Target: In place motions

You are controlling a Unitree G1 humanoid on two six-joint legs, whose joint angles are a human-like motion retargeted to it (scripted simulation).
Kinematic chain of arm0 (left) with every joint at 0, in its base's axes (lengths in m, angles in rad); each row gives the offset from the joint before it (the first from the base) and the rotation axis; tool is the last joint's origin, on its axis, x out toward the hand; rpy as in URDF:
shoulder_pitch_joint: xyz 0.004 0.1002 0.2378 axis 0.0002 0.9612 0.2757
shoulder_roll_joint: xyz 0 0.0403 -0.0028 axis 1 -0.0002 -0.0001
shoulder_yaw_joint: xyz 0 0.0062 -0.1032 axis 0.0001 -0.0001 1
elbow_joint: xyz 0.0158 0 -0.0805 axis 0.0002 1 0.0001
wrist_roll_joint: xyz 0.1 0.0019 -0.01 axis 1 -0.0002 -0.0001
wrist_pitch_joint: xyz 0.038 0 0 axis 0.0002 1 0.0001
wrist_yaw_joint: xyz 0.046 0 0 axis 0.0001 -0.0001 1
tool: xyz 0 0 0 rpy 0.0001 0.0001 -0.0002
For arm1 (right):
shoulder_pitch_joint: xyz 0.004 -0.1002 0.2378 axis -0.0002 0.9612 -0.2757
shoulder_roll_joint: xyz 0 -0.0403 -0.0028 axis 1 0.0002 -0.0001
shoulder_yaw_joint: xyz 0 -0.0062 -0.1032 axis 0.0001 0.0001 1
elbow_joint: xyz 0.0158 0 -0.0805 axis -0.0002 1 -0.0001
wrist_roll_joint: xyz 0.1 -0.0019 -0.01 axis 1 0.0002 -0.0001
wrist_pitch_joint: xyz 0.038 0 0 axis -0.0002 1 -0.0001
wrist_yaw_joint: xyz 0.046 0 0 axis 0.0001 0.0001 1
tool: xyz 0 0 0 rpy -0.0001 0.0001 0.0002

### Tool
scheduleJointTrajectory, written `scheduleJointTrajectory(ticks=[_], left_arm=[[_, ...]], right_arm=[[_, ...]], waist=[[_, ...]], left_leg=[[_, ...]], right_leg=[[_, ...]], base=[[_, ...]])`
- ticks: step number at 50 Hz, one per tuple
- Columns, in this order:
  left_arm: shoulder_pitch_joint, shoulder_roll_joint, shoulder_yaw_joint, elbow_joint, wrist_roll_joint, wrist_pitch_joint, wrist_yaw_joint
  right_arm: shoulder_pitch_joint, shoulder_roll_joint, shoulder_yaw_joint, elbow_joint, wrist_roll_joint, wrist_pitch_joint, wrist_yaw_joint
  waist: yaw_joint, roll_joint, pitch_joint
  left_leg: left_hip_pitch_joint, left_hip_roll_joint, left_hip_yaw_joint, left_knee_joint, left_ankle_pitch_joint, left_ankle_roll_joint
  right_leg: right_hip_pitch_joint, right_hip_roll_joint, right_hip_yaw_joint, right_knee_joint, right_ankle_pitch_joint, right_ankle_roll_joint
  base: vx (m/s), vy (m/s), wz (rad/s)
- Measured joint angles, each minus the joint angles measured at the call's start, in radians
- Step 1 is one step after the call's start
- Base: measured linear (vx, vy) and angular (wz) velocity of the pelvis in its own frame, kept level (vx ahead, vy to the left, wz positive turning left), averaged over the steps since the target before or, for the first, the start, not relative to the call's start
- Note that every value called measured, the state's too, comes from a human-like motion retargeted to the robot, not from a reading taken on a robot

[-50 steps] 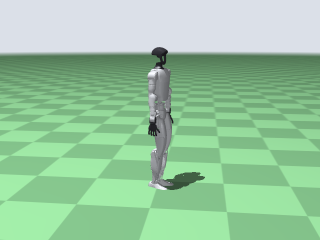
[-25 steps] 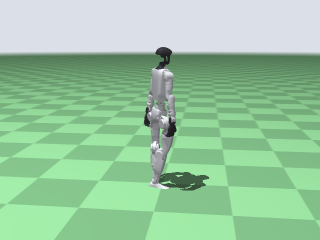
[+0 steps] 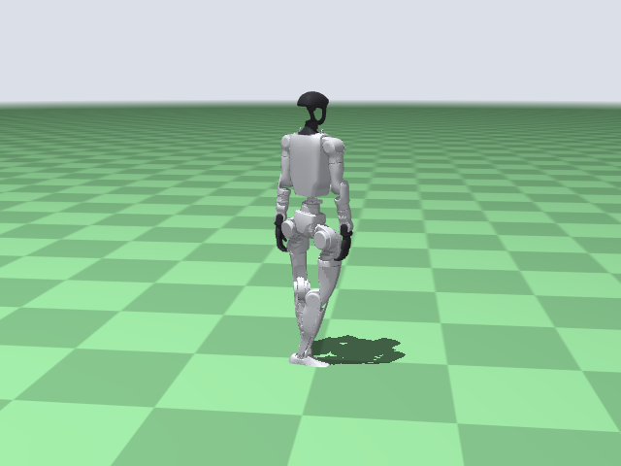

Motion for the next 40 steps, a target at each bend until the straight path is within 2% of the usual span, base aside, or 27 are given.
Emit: scheduleJointTrajectory(ticks=[11,22,25,28,30,34,40], left_arm=[[0.002,0.012,0.003,-0.025,0.012,0.006,-0.008],[-0.032,-0.001,-0.072,-0.073,0.037,-0.001,-0.025],[-0.052,-0.005,-0.111,-0.043,0.048,0.000,-0.016],[-0.086,-0.011,-0.139,-0.004,0.061,0.000,-0.008],[-0.098,-0.009,-0.157,0.004,0.067,0.001,-0.015],[-0.107,0.014,-0.167,-0.011,0.101,0.002,-0.025],[-0.114,0.069,-0.167,-0.009,0.121,0.007,-0.027]], right_arm=[[0.012,0.007,0.038,0.042,-0.010,0.000,0.006],[0.079,-0.051,-0.066,0.109,-0.033,0.029,-0.014],[0.109,-0.070,-0.112,0.098,-0.016,0.032,-0.018],[0.131,-0.082,-0.152,0.069,0.017,0.035,-0.019],[0.137,-0.084,-0.166,0.054,0.043,0.035,-0.024],[0.122,-0.058,-0.168,0.040,0.093,0.034,-0.026],[0.104,-0.017,-0.119,-0.006,0.080,0.019,0.009]], waist=[[0.002,-0.003,-0.017],[0.006,0.028,-0.041],[-0.009,0.070,-0.041],[-0.029,0.141,-0.022],[-0.059,0.174,-0.015],[-0.163,0.192,0.010],[-0.267,0.159,0.037]], left_leg=[[0.002,-0.005,0.008,0.003,-0.028,0.003],[-0.024,-0.034,-0.080,-0.002,-0.049,0.025],[-0.024,-0.033,-0.135,-0.017,-0.052,0.043],[-0.027,0.011,-0.201,-0.028,-0.037,0.053],[-0.035,0.027,-0.249,-0.038,-0.025,0.061],[-0.063,0.025,-0.369,-0.045,0.003,0.076],[-0.094,-0.016,-0.501,-0.036,0.032,0.090]], right_leg=[[0.005,-0.005,-0.004,-0.004,0.016,0.005],[0.038,-0.025,-0.089,0.029,0.063,0.041],[0.051,-0.022,-0.083,0.081,0.135,0.016],[0.048,-0.022,-0.057,0.194,0.168,-0.064],[0.015,-0.024,0.020,0.270,0.136,-0.058],[-0.155,0.012,0.357,0.388,0.040,0.021],[-0.279,0.171,0.799,0.285,-0.014,0.005]], base=[[0.06,0.03,-0.02],[0.13,0.11,0.37],[0.16,0.13,0.77],[0.13,0.15,0.89],[0.06,0.06,1.09],[0.00,-0.01,1.45],[0.00,-0.07,1.16]])
